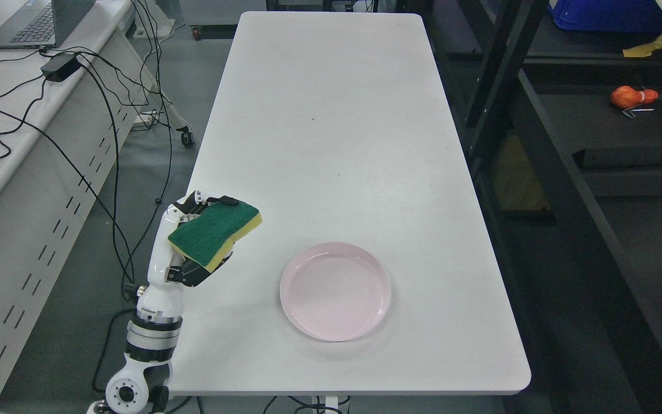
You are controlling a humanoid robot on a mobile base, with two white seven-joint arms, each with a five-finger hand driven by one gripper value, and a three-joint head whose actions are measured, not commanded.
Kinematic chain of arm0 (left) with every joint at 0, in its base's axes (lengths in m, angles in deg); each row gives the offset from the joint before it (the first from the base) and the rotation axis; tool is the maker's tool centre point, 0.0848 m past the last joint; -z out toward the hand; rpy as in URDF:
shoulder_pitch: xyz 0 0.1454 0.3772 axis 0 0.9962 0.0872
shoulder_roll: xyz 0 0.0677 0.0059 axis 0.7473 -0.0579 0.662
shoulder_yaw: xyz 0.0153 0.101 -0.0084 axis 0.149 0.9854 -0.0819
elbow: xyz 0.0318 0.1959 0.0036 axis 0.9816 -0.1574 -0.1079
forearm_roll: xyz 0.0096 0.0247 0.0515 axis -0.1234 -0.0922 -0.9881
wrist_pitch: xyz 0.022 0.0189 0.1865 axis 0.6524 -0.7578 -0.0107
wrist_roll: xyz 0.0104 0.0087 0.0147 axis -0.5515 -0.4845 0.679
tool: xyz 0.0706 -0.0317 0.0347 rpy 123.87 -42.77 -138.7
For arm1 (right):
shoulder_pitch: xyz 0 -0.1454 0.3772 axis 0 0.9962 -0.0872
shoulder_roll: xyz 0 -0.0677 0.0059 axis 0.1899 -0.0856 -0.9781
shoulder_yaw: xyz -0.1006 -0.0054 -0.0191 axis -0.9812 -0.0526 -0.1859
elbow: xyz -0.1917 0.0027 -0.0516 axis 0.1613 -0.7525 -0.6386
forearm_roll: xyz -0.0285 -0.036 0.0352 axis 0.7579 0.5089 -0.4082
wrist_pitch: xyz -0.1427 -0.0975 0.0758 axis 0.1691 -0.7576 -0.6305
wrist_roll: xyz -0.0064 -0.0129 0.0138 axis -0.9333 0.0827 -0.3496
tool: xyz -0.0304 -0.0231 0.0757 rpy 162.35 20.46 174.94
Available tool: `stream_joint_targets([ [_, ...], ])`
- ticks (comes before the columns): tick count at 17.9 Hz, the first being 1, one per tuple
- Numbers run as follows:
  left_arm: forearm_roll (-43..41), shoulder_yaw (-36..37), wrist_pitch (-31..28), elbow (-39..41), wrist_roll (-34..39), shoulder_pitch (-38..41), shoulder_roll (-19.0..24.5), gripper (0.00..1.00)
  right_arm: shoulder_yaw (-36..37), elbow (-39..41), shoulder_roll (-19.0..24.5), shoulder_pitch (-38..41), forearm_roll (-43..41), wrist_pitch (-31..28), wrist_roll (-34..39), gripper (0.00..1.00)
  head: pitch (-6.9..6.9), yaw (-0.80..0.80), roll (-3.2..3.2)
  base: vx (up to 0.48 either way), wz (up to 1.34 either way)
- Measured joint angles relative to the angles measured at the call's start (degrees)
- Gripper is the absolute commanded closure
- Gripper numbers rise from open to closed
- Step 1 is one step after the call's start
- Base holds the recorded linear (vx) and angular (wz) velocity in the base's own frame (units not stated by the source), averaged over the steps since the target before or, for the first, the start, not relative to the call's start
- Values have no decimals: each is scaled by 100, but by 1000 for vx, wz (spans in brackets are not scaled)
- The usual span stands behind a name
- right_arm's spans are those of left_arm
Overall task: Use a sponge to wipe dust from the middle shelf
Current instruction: 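Hold the sponge in the left hand while turning toward the metal shelf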
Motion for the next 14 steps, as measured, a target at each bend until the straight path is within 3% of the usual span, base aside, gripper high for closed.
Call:
stream_joint_targets([
  [5,493,-89,-140,-4,441,244,-88,100,0,0,0,0,0,0,1,0,0,0,0,-27,-54],
  [14,777,2,-194,145,500,722,-165,100,0,0,0,1,0,0,2,0,0,0,0,-134,-167],
])
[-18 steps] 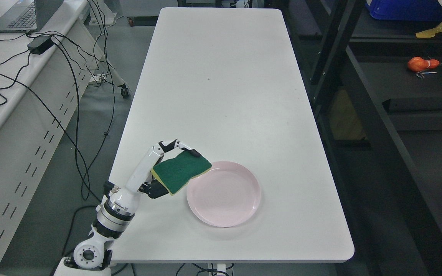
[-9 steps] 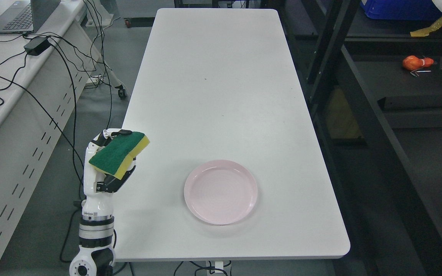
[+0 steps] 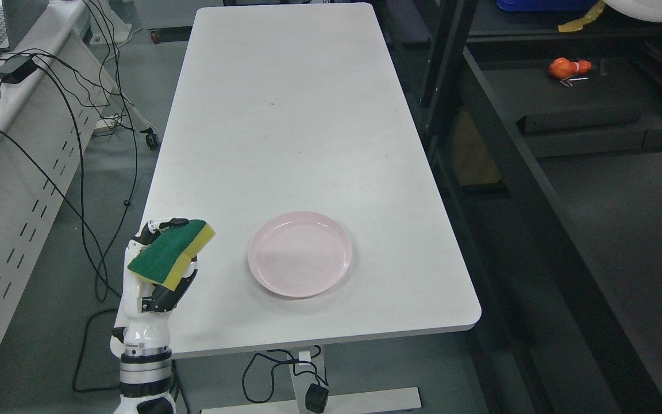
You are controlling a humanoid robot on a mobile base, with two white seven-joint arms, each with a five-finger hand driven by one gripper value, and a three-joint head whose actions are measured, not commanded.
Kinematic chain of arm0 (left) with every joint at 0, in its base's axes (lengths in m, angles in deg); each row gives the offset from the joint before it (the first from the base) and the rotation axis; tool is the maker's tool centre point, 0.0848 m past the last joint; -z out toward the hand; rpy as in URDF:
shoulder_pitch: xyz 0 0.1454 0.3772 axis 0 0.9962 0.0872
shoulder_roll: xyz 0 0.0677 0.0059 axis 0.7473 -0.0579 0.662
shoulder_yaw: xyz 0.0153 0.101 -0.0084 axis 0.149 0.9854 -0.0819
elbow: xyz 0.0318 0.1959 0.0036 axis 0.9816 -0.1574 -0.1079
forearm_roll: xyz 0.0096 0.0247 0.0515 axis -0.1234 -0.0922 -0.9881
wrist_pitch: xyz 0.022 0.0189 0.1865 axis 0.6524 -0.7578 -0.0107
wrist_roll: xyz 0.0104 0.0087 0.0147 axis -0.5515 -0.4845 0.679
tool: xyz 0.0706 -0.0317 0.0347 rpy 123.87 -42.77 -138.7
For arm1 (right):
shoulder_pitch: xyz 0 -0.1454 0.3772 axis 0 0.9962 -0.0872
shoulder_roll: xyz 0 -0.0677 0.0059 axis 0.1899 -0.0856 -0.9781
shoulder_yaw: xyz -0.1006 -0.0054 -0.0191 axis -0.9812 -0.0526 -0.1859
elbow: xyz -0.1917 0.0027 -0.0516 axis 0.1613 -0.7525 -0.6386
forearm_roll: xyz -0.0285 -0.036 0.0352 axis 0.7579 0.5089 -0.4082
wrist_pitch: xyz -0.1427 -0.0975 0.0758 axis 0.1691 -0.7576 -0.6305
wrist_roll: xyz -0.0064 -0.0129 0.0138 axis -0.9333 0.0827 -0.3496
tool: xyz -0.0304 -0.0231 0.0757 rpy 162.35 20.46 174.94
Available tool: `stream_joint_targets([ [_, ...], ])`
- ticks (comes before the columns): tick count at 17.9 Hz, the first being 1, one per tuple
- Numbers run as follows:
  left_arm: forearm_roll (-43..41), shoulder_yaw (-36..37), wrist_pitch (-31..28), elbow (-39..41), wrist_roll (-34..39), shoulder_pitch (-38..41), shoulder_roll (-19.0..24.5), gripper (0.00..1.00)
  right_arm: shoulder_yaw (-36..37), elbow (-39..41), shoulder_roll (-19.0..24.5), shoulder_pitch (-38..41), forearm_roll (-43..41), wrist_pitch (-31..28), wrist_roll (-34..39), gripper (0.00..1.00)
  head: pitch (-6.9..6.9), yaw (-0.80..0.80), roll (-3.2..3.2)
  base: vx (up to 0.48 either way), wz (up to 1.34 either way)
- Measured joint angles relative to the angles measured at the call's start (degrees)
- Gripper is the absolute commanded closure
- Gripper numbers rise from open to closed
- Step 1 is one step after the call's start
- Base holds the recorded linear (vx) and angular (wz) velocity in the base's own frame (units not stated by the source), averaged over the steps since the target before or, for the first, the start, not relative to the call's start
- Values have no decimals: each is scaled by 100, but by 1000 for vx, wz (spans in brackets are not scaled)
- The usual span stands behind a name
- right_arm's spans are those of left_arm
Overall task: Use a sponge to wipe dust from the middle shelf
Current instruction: 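Hold the sponge in the left hand while turning toward the metal shelf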
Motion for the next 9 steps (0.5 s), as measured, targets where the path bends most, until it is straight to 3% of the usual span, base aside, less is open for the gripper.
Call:
stream_joint_targets([
  [4,24,71,3,81,-20,68,-16,100,0,0,0,0,0,0,0,0,0,0,0,-205,-258],
  [9,35,175,26,166,-36,244,-30,100,0,0,0,0,0,0,0,0,0,0,0,-147,-634],
])
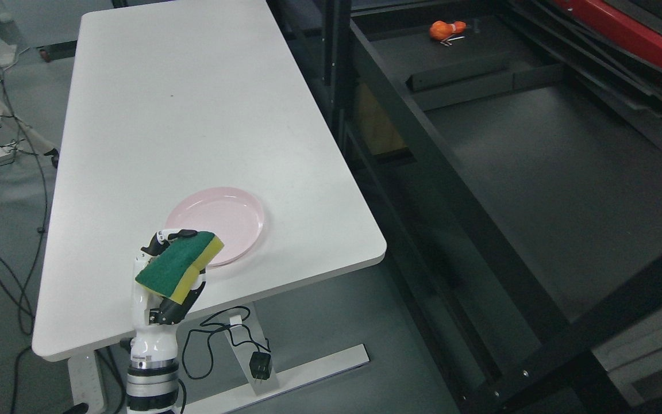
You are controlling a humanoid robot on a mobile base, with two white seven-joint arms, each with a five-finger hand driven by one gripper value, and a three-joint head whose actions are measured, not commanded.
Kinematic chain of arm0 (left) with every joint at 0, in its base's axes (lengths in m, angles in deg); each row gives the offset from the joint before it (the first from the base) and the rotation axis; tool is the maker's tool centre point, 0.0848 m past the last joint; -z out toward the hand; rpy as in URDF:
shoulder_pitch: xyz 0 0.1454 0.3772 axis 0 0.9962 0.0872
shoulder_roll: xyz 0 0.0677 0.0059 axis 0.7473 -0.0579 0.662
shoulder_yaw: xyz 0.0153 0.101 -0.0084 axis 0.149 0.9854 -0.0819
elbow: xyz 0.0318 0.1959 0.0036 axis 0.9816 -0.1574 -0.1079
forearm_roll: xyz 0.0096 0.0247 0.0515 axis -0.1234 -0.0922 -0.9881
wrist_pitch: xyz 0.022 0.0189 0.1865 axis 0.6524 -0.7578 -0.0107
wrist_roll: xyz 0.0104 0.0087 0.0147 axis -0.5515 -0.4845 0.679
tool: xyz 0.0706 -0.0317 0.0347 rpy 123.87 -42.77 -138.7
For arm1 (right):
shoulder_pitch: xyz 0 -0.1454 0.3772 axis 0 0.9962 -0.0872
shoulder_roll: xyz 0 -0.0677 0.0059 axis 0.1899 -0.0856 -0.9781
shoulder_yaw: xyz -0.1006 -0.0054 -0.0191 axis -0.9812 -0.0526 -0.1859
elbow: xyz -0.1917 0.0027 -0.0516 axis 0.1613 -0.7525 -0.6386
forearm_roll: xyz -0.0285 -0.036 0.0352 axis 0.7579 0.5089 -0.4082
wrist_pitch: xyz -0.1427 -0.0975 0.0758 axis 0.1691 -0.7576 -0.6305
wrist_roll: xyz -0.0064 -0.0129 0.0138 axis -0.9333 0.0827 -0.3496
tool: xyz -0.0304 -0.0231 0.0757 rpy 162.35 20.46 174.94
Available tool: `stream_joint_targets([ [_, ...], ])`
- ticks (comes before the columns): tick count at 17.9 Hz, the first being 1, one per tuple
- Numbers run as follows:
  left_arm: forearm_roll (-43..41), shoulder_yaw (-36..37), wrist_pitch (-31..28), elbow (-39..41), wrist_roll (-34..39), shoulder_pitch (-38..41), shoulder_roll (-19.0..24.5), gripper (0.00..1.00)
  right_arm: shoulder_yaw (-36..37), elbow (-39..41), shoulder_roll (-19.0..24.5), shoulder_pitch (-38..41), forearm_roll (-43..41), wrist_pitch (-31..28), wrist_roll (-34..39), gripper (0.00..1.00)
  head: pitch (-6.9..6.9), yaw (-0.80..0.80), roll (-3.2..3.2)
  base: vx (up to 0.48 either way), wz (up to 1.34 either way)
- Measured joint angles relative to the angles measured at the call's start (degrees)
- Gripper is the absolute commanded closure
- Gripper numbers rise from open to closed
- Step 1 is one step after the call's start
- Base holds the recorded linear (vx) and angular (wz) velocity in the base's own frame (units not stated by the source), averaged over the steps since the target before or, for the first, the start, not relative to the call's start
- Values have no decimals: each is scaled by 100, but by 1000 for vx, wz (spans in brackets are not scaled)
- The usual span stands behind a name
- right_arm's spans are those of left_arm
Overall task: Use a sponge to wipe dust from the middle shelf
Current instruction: 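Hold the sponge in the left hand while turning toward the metal shelf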
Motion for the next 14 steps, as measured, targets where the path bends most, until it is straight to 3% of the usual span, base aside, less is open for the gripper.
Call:
stream_joint_targets([
  [14,5,456,70,111,-121,340,-13,99,0,0,0,1,0,1,6,0,0,0,0,-158,-715],
])
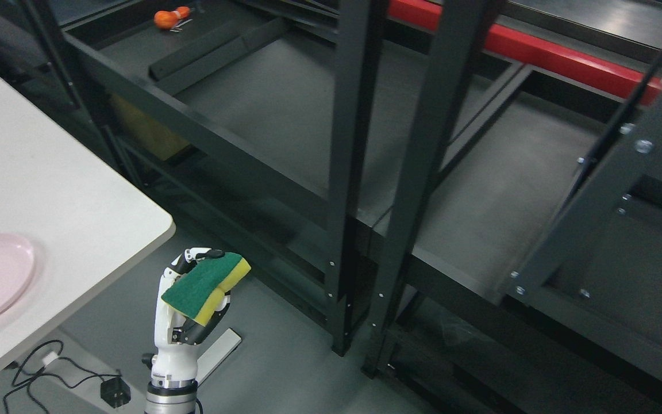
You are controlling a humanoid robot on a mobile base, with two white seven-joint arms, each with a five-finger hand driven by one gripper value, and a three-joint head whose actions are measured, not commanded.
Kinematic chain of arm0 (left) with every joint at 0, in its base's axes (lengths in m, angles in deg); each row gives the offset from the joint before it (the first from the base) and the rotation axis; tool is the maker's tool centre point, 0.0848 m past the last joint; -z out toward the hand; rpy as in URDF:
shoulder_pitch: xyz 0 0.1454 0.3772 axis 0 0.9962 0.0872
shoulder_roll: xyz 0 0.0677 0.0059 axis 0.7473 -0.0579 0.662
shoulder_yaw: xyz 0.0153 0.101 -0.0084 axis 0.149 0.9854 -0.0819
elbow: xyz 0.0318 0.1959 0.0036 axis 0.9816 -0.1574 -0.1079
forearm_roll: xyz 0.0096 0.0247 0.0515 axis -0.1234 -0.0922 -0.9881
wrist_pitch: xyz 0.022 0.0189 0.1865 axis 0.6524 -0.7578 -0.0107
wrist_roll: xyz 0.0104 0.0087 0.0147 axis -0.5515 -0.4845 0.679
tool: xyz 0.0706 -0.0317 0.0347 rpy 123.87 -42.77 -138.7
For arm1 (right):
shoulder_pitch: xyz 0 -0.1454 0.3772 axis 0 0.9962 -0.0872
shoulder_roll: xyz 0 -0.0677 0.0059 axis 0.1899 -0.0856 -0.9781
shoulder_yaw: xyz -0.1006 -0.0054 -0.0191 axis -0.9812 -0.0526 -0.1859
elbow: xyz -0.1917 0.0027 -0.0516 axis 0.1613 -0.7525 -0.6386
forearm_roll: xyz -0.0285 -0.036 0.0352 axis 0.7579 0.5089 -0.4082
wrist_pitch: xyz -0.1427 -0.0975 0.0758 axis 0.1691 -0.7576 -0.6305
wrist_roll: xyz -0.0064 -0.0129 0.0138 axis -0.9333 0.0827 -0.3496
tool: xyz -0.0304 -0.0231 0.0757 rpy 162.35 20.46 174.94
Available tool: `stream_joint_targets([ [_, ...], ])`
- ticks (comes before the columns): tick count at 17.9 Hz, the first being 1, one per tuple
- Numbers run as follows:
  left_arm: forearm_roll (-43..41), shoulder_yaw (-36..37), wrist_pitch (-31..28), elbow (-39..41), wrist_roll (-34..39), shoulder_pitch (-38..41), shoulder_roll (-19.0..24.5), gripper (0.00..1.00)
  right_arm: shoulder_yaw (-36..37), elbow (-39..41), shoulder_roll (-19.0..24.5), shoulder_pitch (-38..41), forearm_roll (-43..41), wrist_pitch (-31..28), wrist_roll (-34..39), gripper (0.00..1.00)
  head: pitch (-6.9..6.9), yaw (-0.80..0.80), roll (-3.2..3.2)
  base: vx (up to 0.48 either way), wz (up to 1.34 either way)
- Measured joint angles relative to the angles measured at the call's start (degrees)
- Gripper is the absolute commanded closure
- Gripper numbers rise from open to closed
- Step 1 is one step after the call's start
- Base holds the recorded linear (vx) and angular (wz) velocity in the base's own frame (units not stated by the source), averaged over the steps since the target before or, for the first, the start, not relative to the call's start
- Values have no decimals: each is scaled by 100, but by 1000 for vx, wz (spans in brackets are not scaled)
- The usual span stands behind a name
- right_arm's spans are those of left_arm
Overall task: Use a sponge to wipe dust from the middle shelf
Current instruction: 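Hold the sponge in the left hand while turning toward the metal shelf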
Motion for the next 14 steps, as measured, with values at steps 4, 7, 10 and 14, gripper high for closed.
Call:
stream_joint_targets([
  [4,-5,254,155,32,-166,97,-2,99,0,0,0,2,0,0,-7,0,0,0,0,-150,-818],
  [7,-33,471,172,71,-208,93,-3,99,0,0,0,1,0,0,-8,0,0,0,0,-139,-764],
  [10,-157,728,184,104,-215,-99,-4,99,0,0,0,1,0,0,-9,0,-1,0,0,-108,-635],
  [14,-708,1178,192,126,-200,-577,-5,100,0,-1,0,2,0,1,-12,0,-2,0,0,-88,-460],
])
